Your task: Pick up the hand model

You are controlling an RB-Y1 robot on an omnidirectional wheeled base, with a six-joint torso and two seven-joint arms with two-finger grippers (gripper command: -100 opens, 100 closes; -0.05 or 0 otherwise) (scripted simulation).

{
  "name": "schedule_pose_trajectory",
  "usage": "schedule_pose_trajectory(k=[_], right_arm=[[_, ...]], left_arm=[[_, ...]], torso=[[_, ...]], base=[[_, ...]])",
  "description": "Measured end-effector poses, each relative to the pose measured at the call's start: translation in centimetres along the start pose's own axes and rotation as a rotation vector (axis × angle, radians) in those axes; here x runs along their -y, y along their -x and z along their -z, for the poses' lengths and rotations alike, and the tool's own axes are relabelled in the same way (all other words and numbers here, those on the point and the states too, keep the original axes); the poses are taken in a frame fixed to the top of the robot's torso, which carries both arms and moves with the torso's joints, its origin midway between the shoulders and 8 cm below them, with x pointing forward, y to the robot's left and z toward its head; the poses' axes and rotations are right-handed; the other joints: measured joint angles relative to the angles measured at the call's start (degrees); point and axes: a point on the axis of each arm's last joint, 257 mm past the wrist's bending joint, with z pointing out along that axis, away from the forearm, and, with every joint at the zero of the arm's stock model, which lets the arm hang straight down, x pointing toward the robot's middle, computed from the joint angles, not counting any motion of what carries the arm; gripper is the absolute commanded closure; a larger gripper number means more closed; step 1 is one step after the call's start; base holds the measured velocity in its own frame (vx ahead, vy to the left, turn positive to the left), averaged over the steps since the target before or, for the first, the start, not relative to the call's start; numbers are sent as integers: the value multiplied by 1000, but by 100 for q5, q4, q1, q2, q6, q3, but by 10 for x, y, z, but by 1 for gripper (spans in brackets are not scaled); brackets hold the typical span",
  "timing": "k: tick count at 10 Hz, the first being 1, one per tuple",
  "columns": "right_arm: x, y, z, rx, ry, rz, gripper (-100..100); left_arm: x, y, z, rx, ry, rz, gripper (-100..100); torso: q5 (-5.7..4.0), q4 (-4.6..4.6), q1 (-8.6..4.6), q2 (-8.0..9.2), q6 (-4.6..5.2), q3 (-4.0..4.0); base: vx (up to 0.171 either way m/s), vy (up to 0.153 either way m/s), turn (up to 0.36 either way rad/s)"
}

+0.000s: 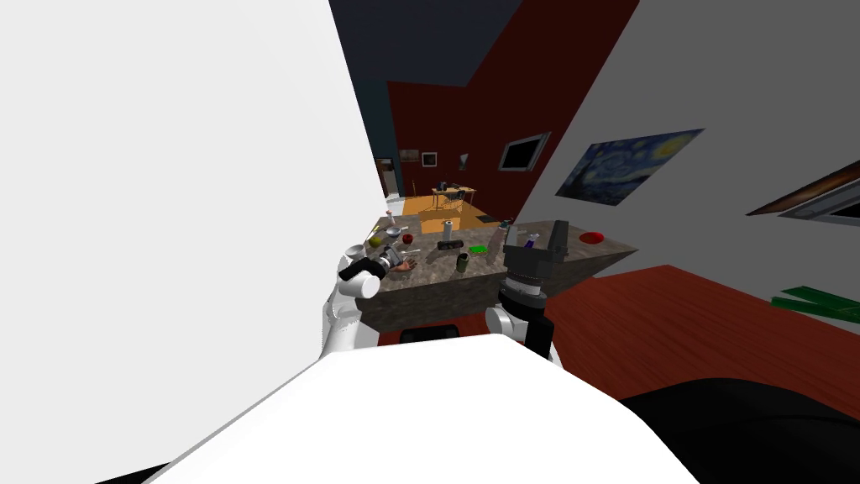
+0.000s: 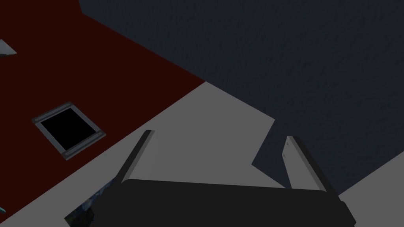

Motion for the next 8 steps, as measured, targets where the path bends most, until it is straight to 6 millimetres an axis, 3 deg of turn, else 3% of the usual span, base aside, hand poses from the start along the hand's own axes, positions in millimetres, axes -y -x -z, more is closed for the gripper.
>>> schedule_pose_trajectory(k=[4, 8], right_arm=[[0, 0, 0, 0, 0, 0, 0], [0, 0, 0, 0, 0, 0, 0]], left_arm=[[-17, -15, -6, -17, 81, 16, -100], [-24, -17, -9, -19, 112, 18, -100]], torso=[[0, 0, -2, 0, 0, 0], [1, 0, 1, 1, 0, 0]], base=[[0, 0, 14], [0, -3, -10]])
